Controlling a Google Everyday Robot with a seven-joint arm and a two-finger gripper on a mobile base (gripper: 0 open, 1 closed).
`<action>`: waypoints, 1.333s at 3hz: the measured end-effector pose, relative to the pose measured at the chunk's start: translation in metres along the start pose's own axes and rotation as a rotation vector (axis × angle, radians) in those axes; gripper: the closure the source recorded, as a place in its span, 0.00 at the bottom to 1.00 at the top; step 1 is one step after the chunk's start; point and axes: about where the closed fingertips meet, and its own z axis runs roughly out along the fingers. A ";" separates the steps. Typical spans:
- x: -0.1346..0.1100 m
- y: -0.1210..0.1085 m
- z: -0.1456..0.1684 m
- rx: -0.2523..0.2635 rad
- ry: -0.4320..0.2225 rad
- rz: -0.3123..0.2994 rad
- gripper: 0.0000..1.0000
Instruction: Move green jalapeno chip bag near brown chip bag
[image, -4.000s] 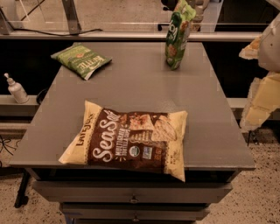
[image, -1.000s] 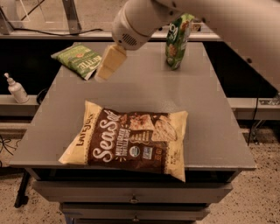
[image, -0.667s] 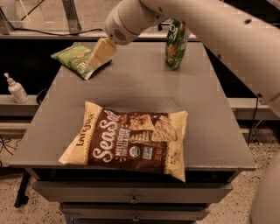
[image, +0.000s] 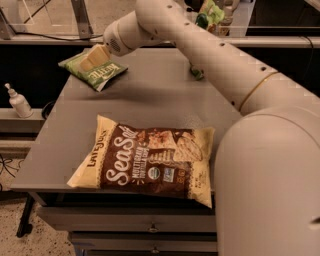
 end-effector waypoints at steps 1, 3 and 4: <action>0.017 -0.007 0.035 0.020 0.036 0.074 0.00; 0.064 -0.008 0.068 0.036 0.172 0.182 0.15; 0.079 -0.009 0.058 0.064 0.210 0.217 0.38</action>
Offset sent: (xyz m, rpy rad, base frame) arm 0.0372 0.0143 -0.0975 -0.1126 0.2199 -0.1795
